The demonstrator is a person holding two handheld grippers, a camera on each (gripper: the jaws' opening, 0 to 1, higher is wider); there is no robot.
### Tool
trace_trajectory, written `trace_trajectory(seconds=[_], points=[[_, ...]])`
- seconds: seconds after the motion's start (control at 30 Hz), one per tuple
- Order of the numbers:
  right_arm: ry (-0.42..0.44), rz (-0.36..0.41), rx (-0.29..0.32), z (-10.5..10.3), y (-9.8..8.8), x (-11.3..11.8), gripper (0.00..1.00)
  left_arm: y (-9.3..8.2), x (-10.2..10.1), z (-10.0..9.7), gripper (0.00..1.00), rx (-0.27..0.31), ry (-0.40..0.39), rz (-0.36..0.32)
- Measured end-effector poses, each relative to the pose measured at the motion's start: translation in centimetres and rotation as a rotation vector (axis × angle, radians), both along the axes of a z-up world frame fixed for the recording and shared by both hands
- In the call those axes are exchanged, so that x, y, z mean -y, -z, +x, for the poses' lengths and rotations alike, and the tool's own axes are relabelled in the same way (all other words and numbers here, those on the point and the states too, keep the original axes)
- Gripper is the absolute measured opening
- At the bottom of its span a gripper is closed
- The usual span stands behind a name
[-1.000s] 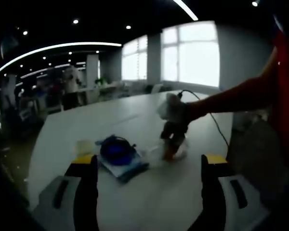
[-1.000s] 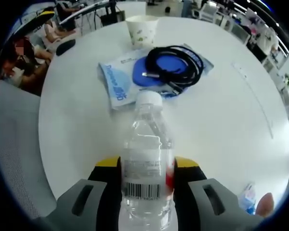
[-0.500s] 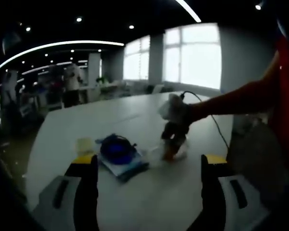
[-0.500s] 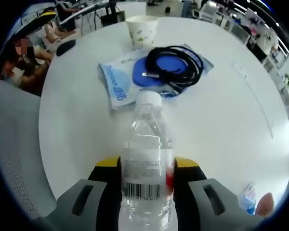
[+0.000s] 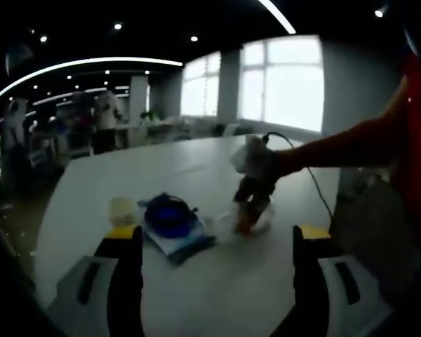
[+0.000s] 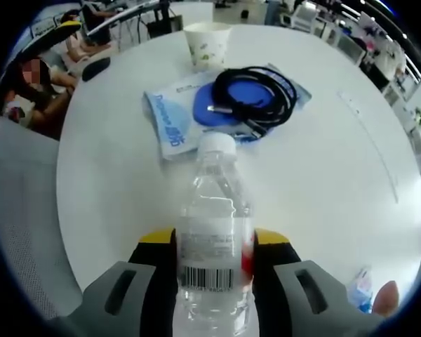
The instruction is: Arrange the tabletop items into an orderly group along one side of the table until the central work area is clear of visible clutter.
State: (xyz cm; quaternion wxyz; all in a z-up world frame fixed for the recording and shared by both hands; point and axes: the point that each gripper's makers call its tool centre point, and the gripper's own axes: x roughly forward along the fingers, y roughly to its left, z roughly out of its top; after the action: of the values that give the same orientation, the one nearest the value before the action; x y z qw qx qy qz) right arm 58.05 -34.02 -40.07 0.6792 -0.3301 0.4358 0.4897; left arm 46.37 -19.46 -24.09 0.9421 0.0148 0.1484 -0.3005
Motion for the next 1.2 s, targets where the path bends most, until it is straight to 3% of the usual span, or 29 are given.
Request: trace_trajectory(seconds=[0.73,1.2], points=[[0.013,0.073,0.006,0.2,-1.2,-0.3,0.39,0.1,0.6,0.0,0.85,-0.008,0.007,-0.009],[0.037,0.231,0.045,0.6,-4.5,-1.1,0.38,-0.1,0.5,-0.1,0.84,-0.006,0.008,-0.011]])
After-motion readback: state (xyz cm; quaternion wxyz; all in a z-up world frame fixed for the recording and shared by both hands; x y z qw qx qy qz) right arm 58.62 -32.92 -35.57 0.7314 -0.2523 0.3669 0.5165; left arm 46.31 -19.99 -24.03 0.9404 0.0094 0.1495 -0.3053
